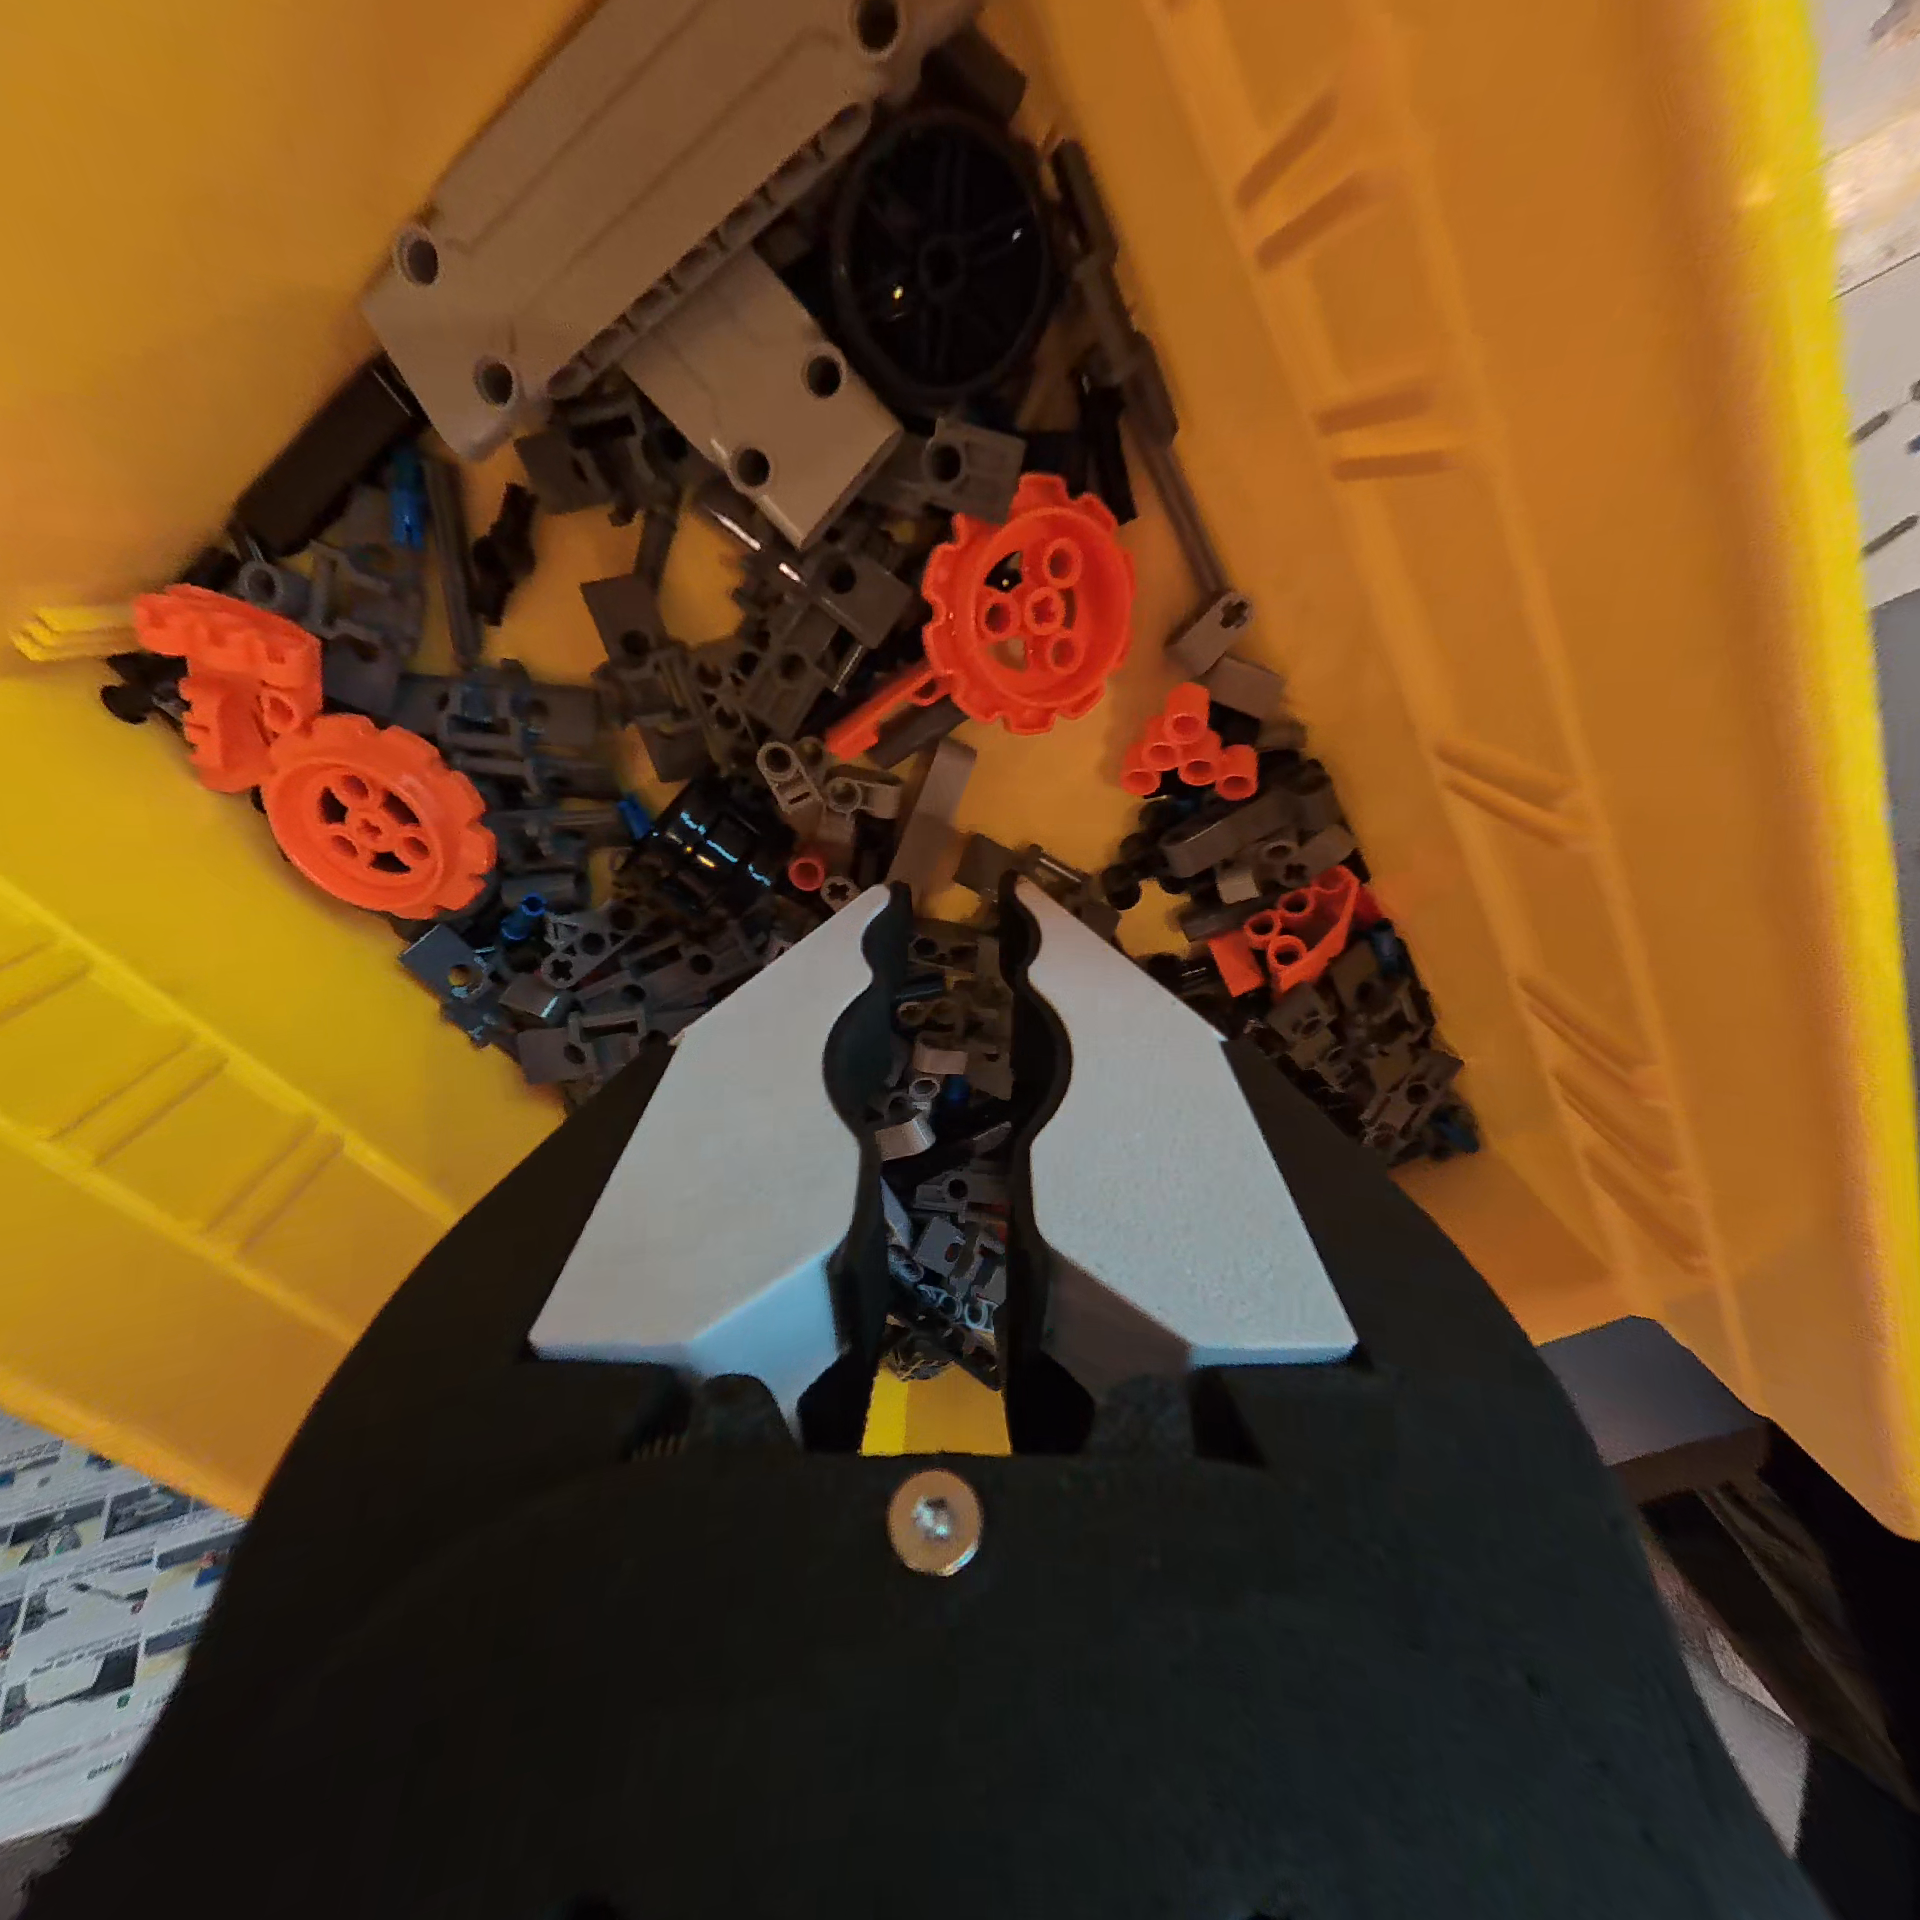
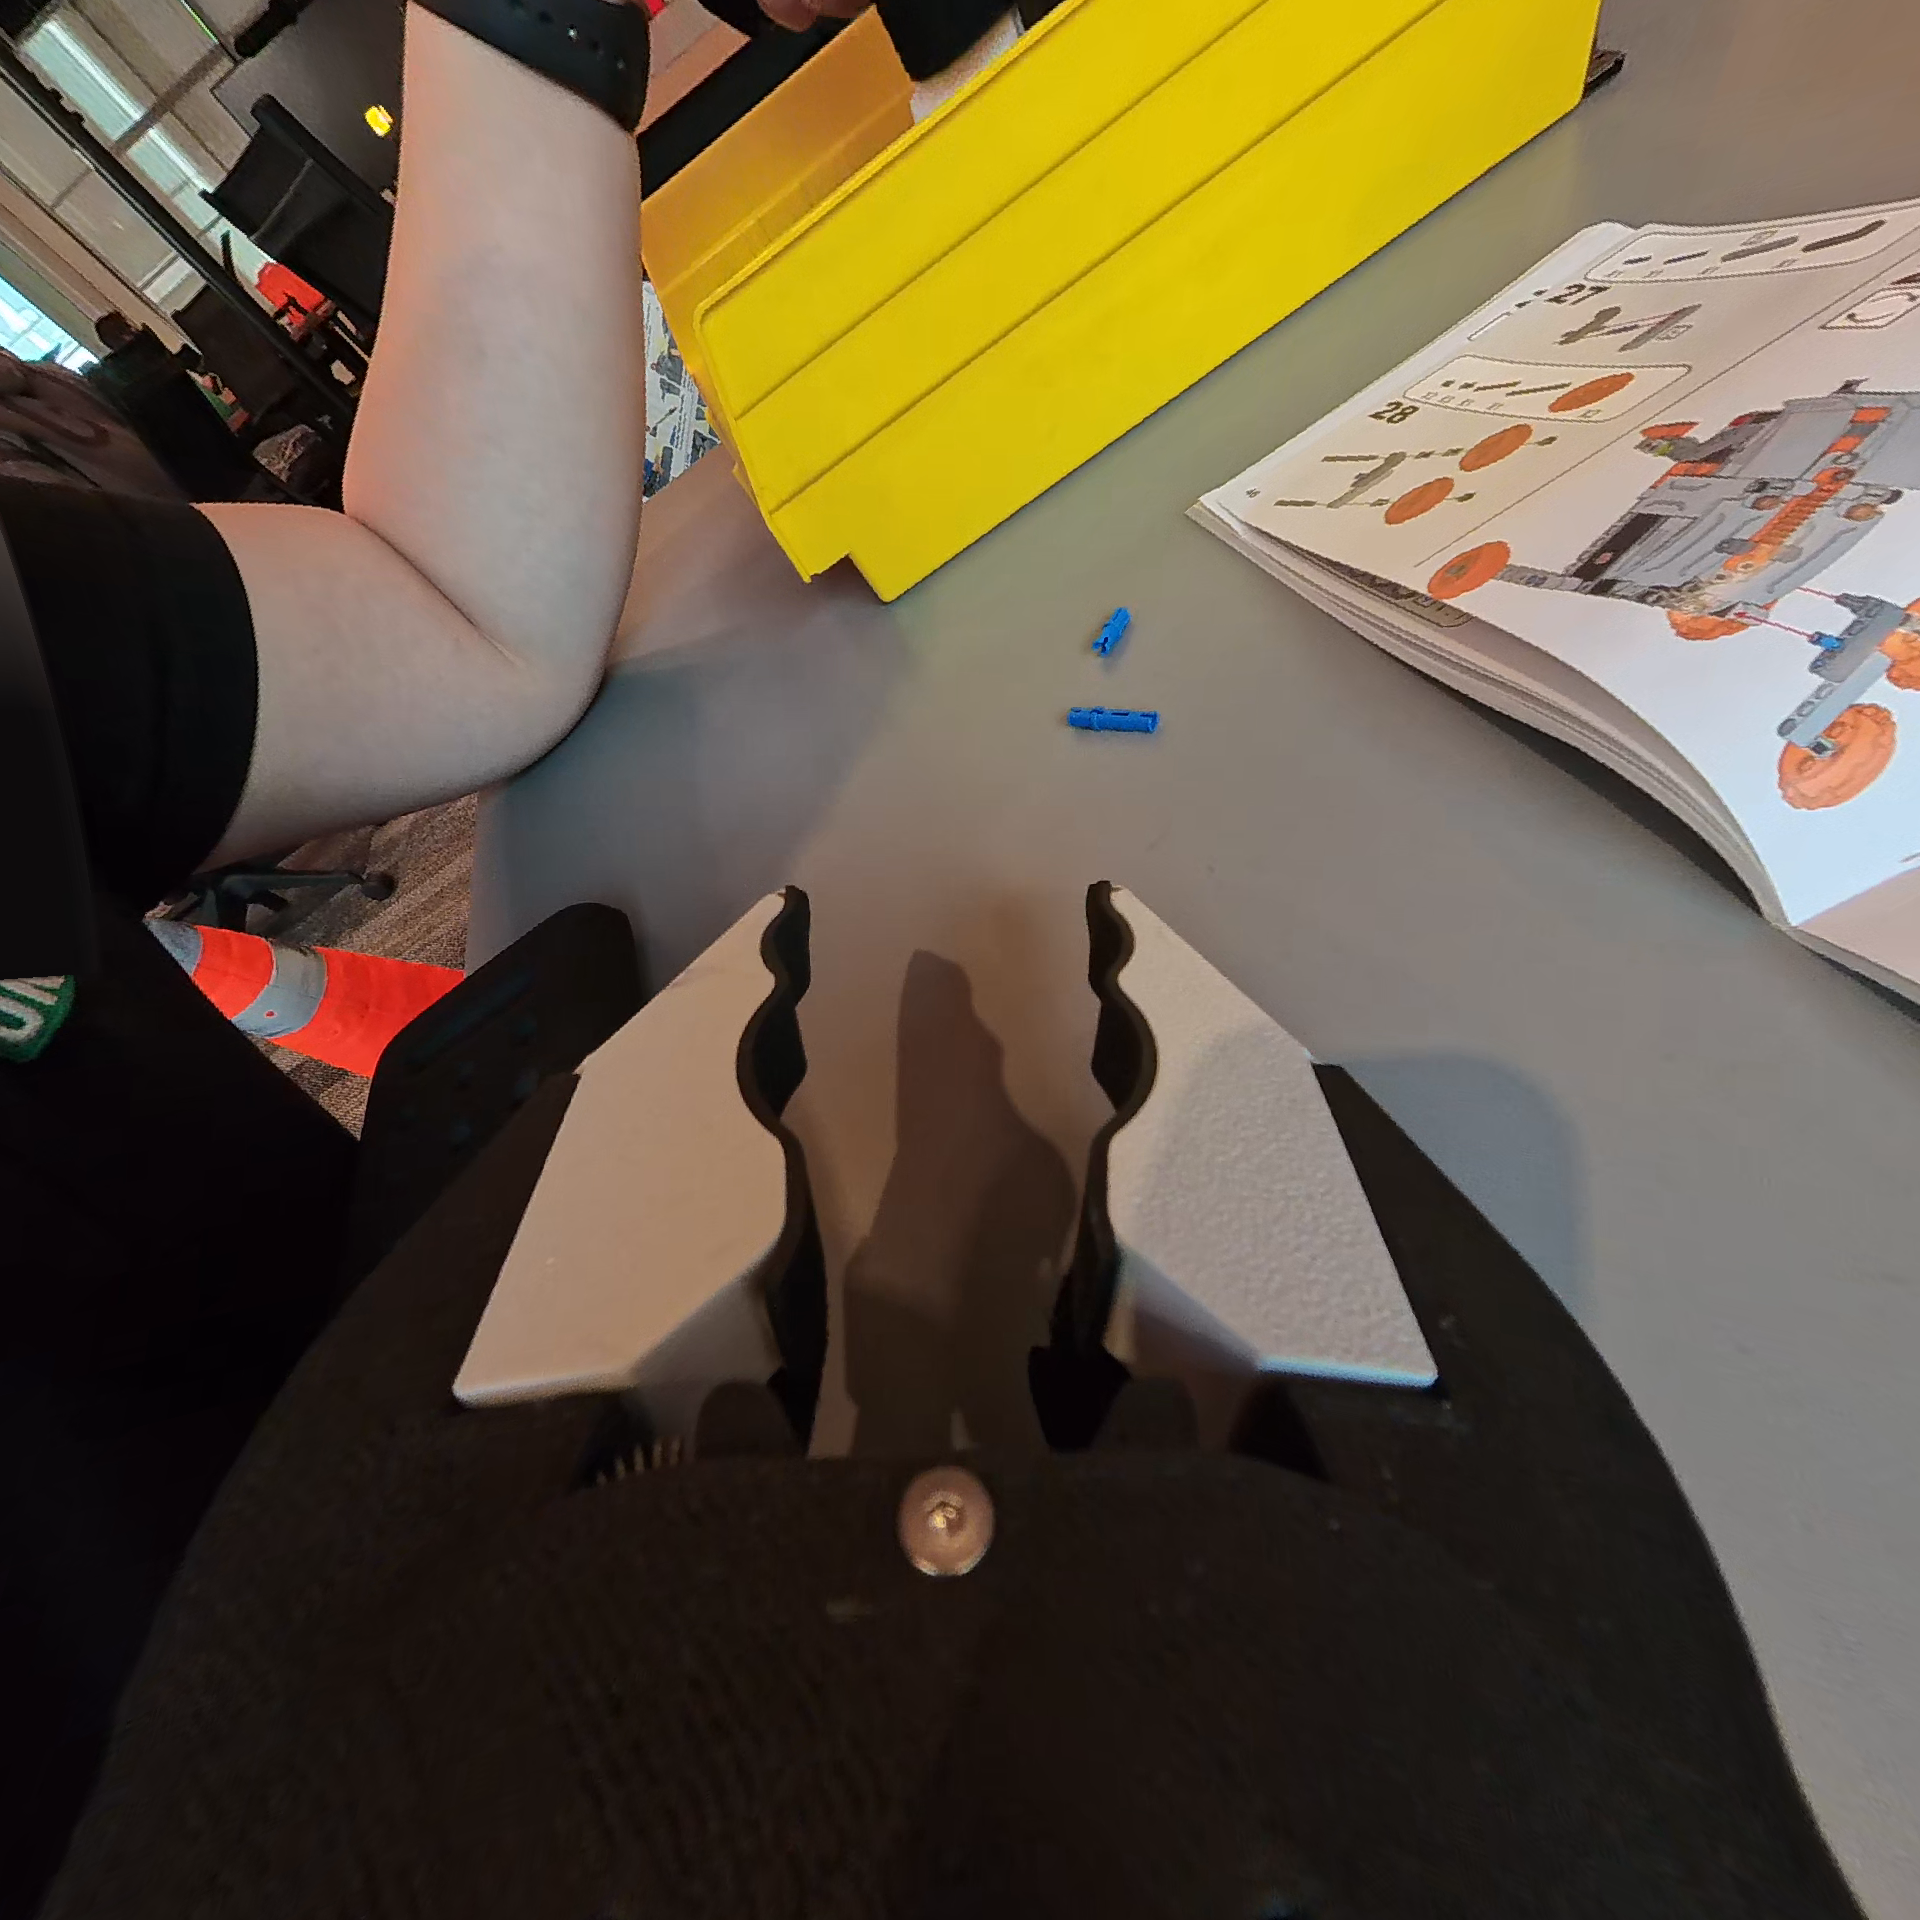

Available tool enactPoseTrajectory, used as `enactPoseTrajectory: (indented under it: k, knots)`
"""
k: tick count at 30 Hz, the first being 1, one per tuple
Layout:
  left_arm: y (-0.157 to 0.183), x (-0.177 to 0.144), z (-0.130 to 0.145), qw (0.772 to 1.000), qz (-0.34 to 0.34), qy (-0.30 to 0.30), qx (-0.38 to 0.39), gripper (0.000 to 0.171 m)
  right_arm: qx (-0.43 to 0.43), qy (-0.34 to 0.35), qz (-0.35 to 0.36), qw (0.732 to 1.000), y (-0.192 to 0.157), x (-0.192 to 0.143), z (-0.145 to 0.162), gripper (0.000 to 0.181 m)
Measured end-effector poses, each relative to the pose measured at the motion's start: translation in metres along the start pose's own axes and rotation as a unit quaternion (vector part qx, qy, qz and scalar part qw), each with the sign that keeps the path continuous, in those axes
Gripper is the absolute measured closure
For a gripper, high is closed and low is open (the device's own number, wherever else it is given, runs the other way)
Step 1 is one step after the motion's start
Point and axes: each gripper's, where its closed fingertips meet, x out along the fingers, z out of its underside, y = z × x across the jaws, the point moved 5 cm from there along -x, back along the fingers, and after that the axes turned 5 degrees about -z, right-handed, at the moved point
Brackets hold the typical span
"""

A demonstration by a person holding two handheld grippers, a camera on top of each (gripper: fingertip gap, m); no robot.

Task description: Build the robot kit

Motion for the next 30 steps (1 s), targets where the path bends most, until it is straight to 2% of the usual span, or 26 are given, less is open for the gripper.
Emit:
enactPoseTrajectory:
  k: [12,22,30]
  knots:
    - [-0.005,0.014,-0.001,1.000,-0.002,-0.014,0.022,0.158,0.000,0.002,-0.001,1.000,0.000,0.000,0.000,0.128]
    - [-0.006,0.015,0.005,0.999,-0.003,-0.032,0.008,0.161,0.002,-0.001,-0.005,1.000,-0.001,0.000,0.001,0.128]
    - [-0.001,0.021,-0.003,0.999,0.003,-0.025,0.034,0.160,0.004,0.000,-0.009,1.000,-0.002,0.000,0.001,0.128]
